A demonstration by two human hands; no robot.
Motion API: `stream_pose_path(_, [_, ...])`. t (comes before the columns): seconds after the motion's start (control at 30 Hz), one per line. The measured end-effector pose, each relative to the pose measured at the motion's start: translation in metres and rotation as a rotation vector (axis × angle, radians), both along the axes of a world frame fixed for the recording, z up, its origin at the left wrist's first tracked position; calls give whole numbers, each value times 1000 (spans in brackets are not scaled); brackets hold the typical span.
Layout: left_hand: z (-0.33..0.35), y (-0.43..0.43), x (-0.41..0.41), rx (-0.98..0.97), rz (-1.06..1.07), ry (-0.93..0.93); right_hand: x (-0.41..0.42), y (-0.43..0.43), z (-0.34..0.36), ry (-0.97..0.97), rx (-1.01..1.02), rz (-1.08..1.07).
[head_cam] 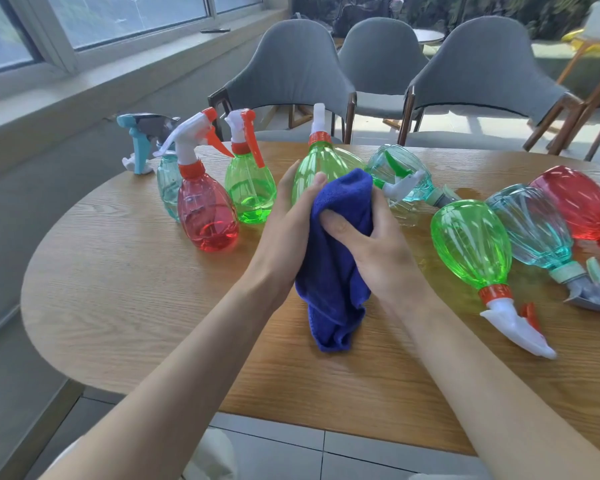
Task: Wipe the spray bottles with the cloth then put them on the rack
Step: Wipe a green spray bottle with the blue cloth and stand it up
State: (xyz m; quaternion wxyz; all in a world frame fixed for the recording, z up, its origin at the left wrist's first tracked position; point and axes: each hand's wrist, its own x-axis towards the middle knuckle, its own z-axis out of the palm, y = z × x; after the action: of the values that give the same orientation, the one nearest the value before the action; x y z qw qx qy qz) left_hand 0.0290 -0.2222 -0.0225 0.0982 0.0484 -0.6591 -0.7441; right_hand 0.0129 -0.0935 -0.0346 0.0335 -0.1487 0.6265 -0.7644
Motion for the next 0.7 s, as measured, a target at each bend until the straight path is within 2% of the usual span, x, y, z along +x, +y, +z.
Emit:
stream_pose_path(0.23, [-7, 2, 5, -239, -69, 127, -4, 3, 9, -143, -215, -64])
stream_pose_path(0.3, [-8, 4, 5, -258, -66, 114, -5, 4, 7, -154, -212, -59])
stream_pose_path(0.47, [-1, -3, -1, -198, -13, 66, 2, 5, 4, -36, -69, 74])
stream_pose_path(0.7, [-5, 6, 10, -363, -131, 127, 1, 4, 5, -170, -166, -113])
